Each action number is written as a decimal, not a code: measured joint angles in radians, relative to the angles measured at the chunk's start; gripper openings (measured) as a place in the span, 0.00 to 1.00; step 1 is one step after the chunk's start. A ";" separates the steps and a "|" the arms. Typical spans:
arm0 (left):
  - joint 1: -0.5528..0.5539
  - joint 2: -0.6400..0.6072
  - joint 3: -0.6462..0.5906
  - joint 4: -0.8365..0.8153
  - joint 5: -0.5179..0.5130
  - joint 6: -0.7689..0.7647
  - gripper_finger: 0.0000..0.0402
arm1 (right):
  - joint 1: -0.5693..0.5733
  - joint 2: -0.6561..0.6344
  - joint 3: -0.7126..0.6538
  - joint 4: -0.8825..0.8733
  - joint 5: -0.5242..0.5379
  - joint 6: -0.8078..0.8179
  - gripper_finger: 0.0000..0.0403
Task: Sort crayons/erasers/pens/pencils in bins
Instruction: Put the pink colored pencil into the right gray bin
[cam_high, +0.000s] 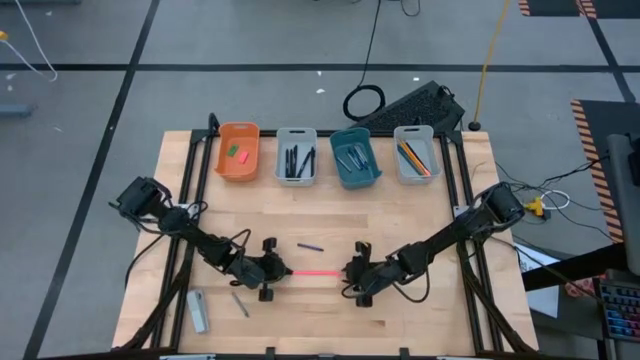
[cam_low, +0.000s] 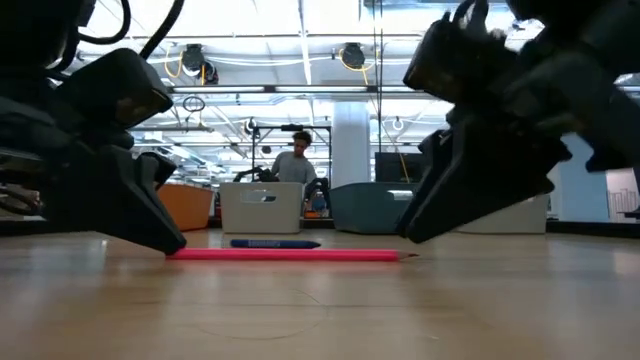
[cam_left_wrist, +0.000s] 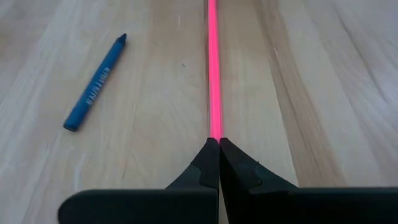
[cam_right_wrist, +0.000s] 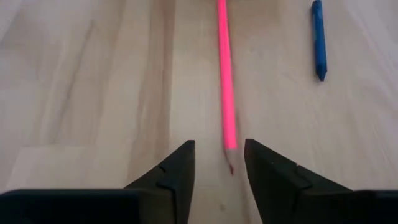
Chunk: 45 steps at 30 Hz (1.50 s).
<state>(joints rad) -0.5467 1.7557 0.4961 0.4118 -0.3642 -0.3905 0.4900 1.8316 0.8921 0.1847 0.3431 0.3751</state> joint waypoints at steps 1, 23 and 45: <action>0.003 0.000 0.000 0.000 0.000 -0.001 0.00 | -0.004 0.000 0.000 -0.014 0.000 -0.002 0.32; 0.063 0.006 -0.005 0.064 0.000 0.038 0.00 | -0.114 -0.002 -0.023 -0.050 -0.126 -0.074 0.16; 0.110 -0.306 -0.007 -0.229 -0.030 0.039 0.27 | -0.137 -0.003 -0.024 -0.095 -0.134 -0.048 0.05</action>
<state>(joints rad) -0.4363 1.4499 0.4894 0.1827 -0.3940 -0.3513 0.3527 1.8290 0.8677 0.0895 0.2092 0.3269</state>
